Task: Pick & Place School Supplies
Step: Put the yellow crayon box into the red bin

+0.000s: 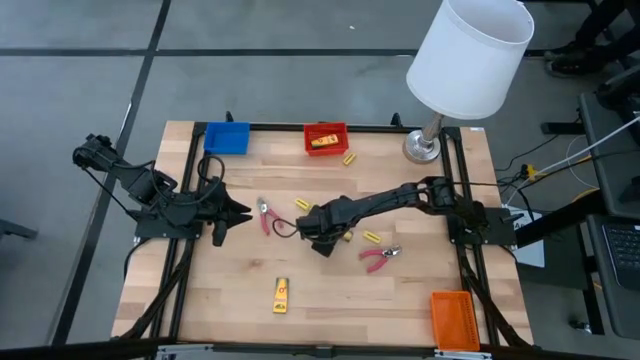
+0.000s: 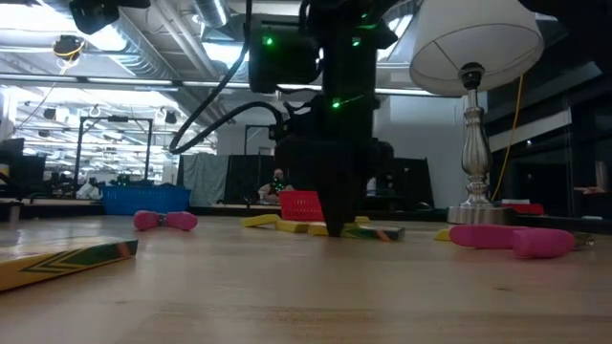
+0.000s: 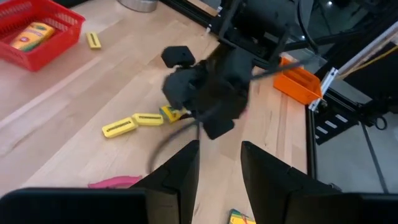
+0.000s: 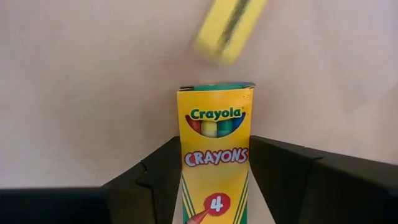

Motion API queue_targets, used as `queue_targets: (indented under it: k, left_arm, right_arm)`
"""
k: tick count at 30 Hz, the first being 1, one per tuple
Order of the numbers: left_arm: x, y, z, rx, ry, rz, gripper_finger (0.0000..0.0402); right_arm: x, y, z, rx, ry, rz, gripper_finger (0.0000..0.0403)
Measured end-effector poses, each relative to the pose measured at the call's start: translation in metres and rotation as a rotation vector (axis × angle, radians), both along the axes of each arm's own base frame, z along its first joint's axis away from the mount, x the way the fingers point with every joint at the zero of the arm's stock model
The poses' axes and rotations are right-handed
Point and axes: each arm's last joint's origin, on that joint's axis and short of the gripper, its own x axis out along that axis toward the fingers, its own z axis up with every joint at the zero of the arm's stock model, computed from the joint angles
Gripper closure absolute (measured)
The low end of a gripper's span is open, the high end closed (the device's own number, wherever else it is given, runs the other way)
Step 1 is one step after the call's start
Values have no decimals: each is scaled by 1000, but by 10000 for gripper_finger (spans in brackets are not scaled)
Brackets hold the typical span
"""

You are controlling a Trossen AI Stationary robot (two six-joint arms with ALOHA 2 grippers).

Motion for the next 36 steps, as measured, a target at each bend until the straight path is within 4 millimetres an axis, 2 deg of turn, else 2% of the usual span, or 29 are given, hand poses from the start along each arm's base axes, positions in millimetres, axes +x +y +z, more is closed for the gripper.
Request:
queue_targets:
  k: [4,7,14,20,28,31,36]
  left_arm:
    - [0,1,0,16,-9,29,287]
    - [0,2,0,28,-12,49,287]
    - [-2,4,-2,26,-1,101,287]
    - [-2,5,-2,26,-19,158,287]
    - [1,5,-3,26,-52,267,287]
    - [6,4,-5,19,-52,303,287]
    - [16,-2,-9,-9,-63,343,287]
  right_arm:
    - [13,-20,19,3,-70,-1,222]
    - [22,-43,35,14,-114,4,222]
    - [32,-119,84,-34,-223,68,222]
    - [18,-191,117,-111,-228,186,222]
    - [-14,-268,119,-111,-180,259,222]
    - [-20,-285,112,-120,-162,287,222]
    - [-21,-298,102,-64,-205,287,222]
